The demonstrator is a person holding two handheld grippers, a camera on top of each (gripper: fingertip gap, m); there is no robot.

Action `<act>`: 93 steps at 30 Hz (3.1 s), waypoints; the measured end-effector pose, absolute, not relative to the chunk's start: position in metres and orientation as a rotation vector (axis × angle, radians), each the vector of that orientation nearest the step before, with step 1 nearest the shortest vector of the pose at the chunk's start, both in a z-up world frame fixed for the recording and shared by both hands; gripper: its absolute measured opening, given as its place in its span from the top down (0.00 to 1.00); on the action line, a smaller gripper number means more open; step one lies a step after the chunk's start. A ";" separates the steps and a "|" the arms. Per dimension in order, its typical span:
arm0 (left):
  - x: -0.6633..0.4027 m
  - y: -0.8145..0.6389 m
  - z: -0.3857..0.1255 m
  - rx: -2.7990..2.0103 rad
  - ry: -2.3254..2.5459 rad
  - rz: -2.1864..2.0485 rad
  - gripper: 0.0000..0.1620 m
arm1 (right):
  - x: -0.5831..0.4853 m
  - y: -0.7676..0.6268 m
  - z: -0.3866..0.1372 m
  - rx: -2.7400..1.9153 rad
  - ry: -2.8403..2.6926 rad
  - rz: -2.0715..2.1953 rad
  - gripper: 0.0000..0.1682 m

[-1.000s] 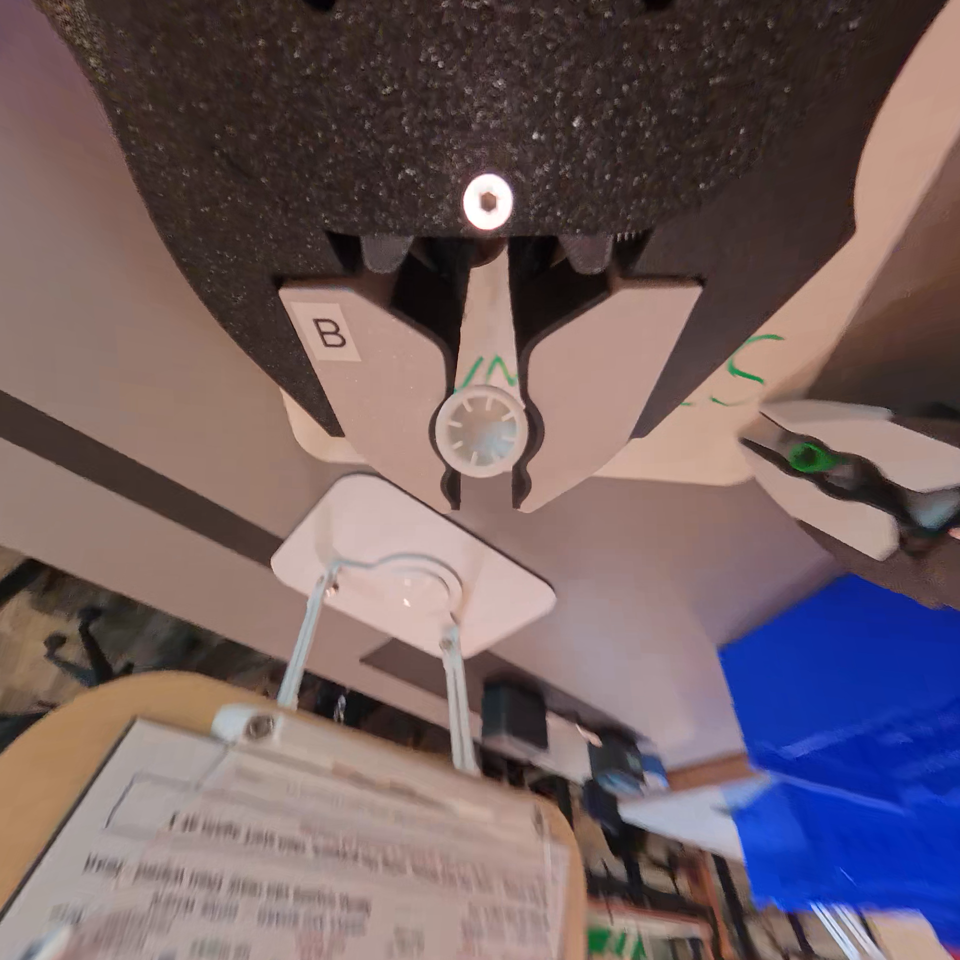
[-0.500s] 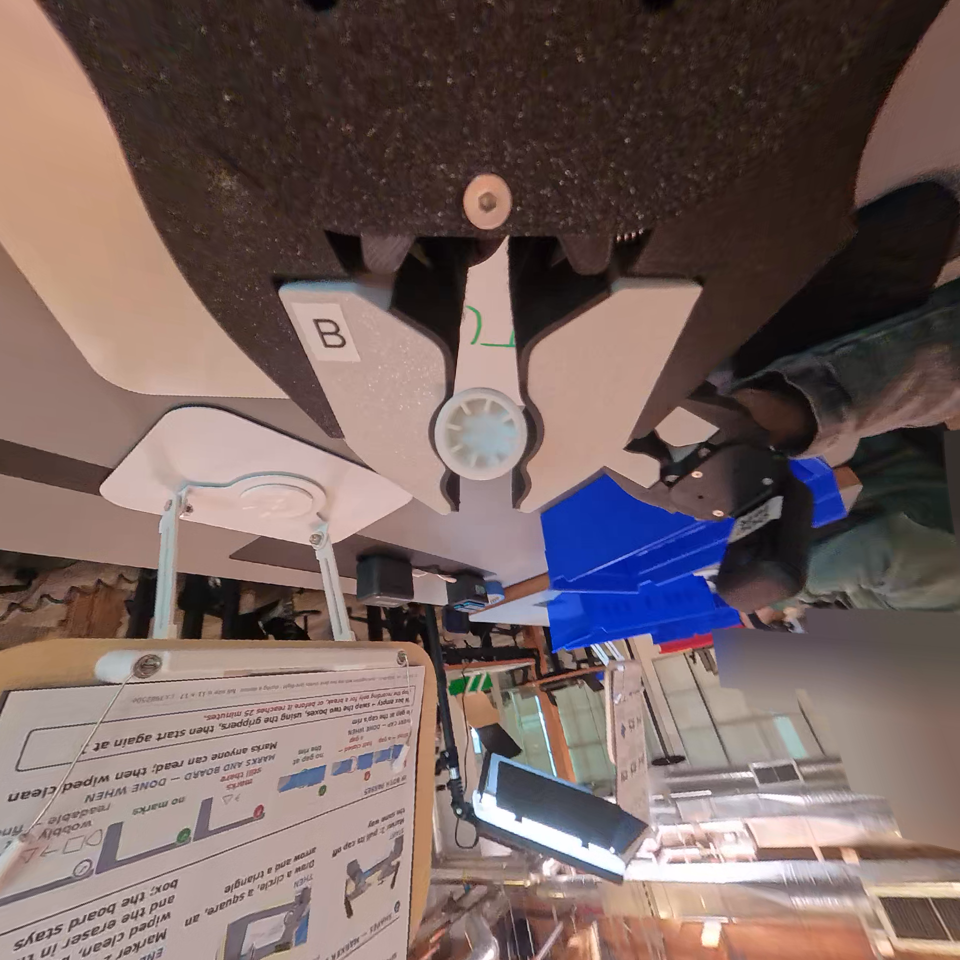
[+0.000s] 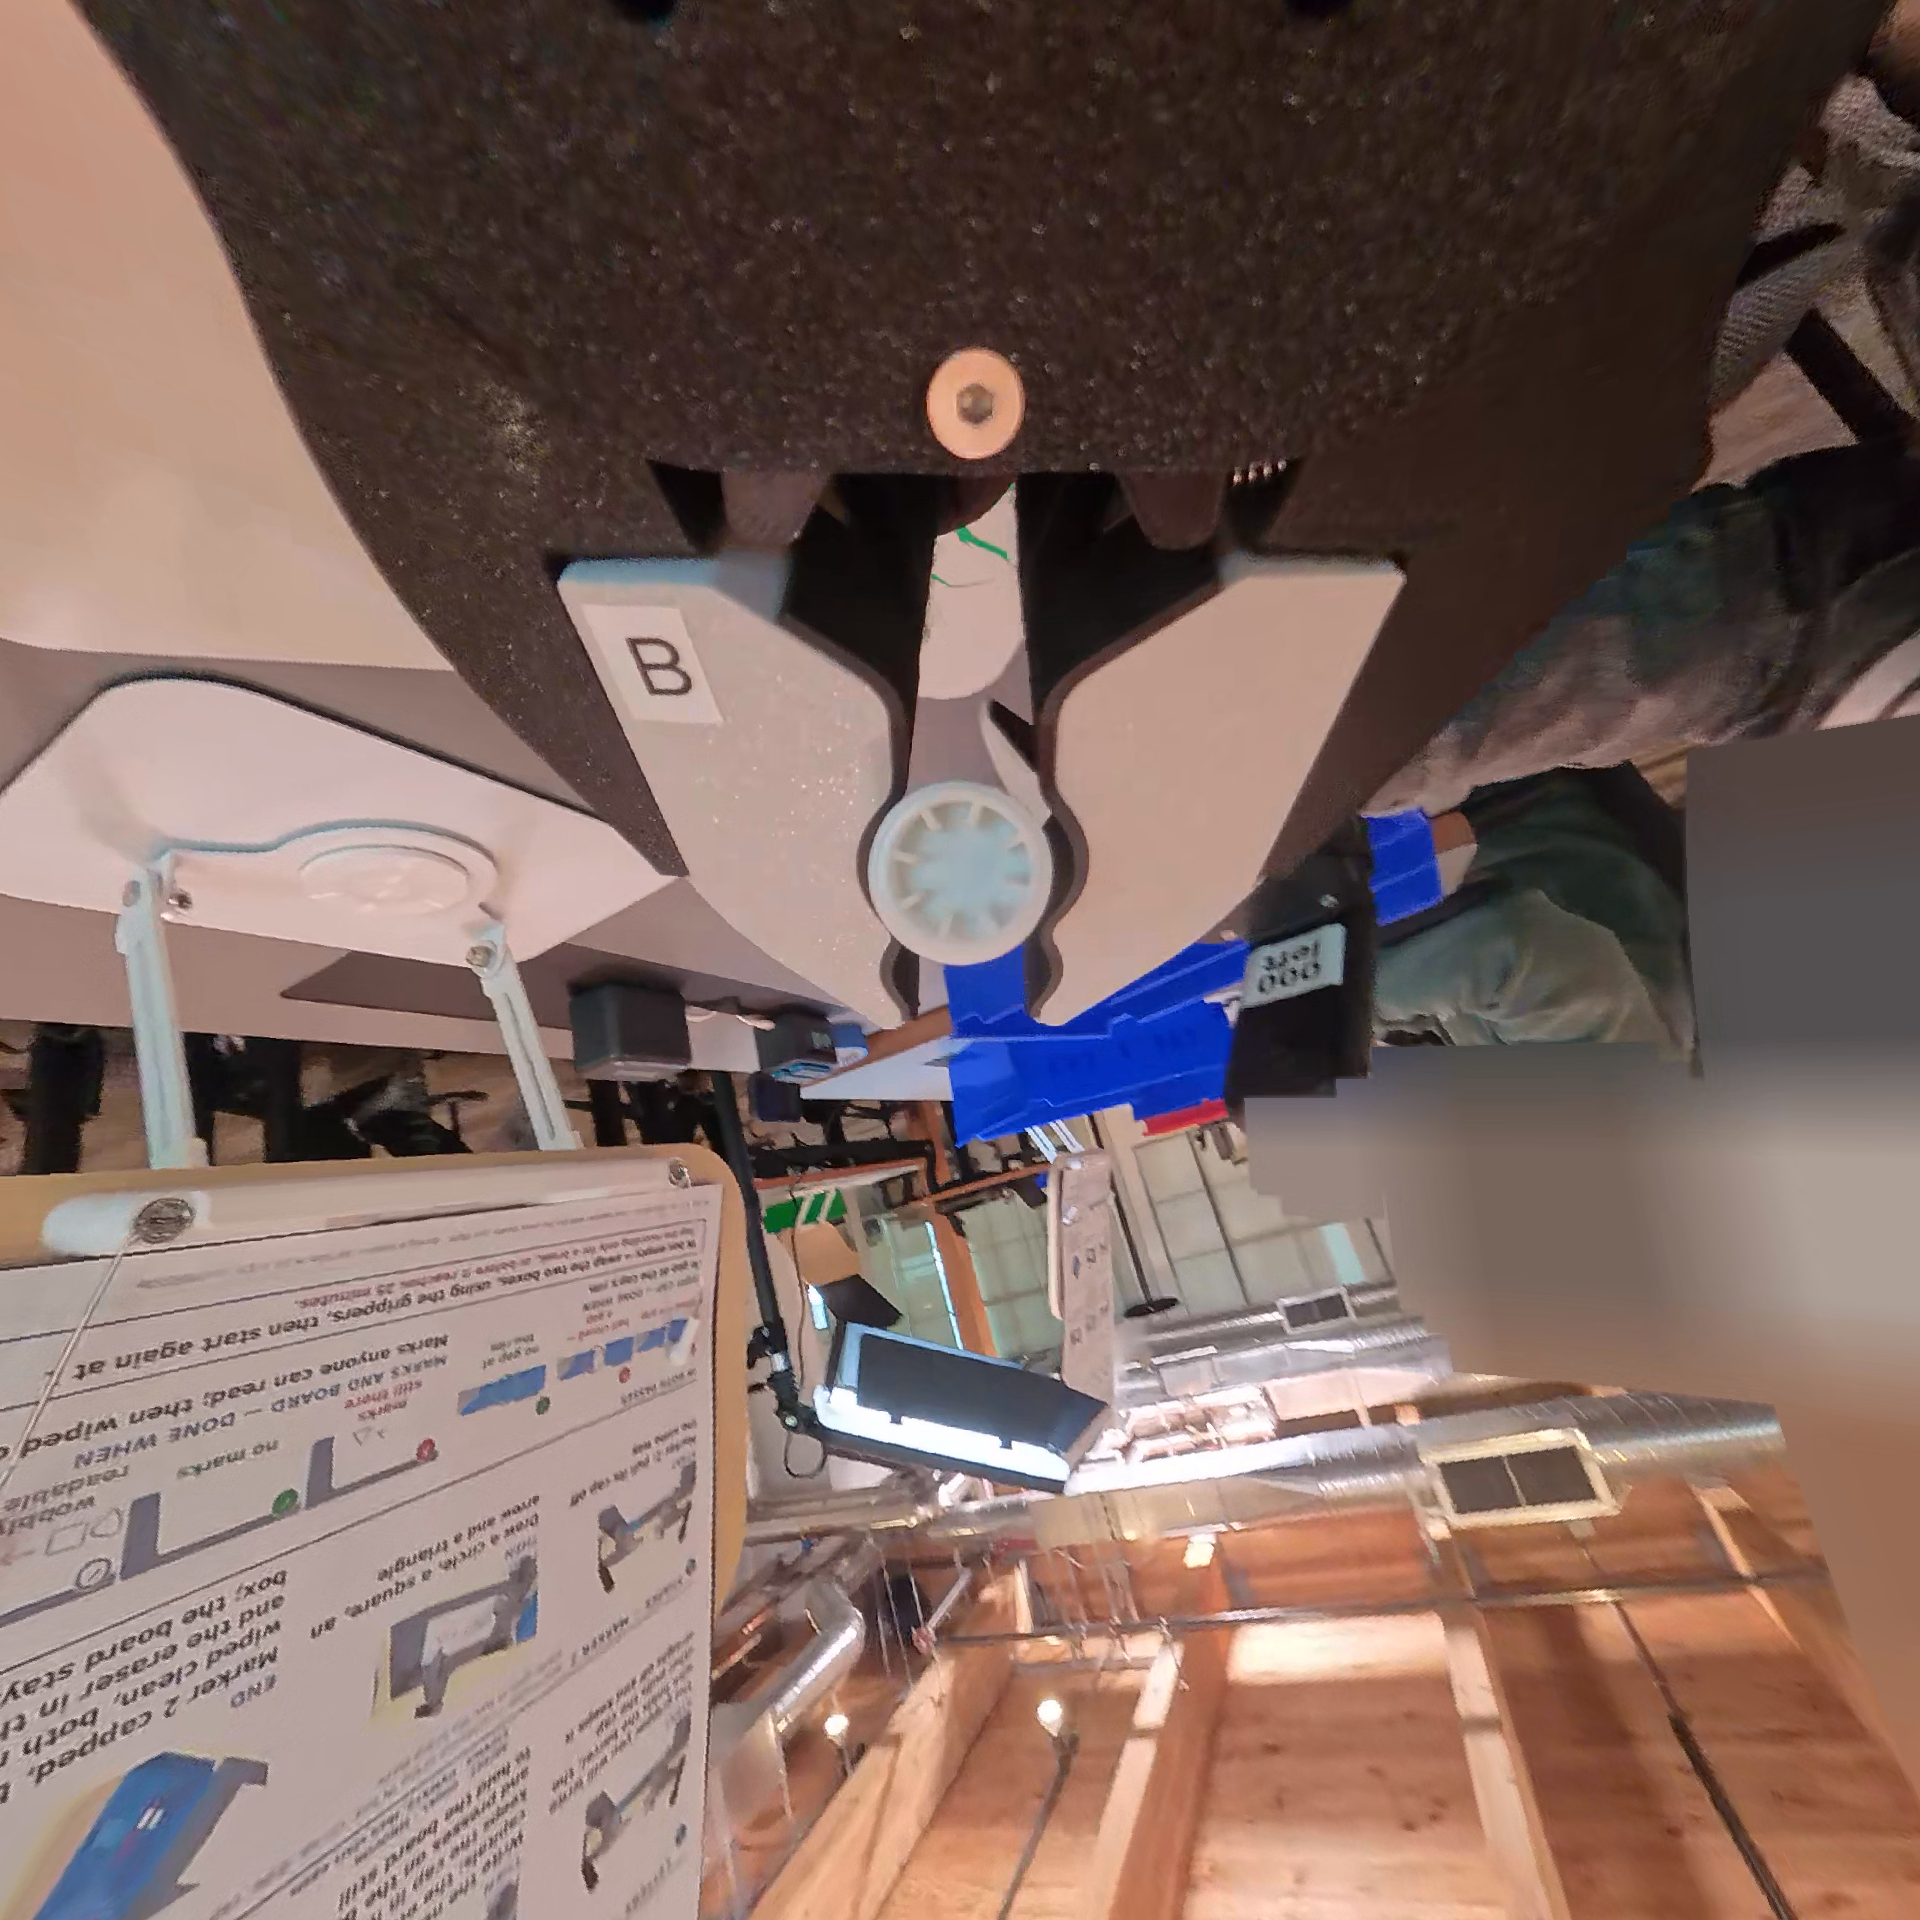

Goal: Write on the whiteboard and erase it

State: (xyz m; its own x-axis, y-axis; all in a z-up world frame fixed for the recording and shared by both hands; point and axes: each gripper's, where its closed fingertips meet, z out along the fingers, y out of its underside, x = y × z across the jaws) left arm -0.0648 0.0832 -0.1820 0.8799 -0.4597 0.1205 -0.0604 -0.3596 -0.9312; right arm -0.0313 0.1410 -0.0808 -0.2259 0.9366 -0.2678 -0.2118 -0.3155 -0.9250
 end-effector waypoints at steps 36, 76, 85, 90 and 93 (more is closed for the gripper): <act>-0.042 0.076 -0.209 -1.882 0.636 -0.322 0.89 | -0.066 0.078 -0.139 -1.333 -1.405 1.745 0.88; -0.039 0.075 -0.183 -1.664 0.724 -0.204 0.89 | -0.064 0.065 -0.125 -1.239 -1.375 1.931 0.88; -0.047 0.065 -0.192 -1.700 0.901 -0.105 0.89 | -0.033 0.066 -0.147 -1.236 -1.775 1.714 0.88; -0.046 0.067 -0.190 -1.713 0.852 -0.143 0.88 | -0.028 0.068 -0.146 -1.173 -1.810 1.613 0.88; -0.064 0.078 -0.180 -1.733 0.641 -0.154 0.64 | -0.017 0.097 -0.123 -1.153 -1.606 1.437 0.88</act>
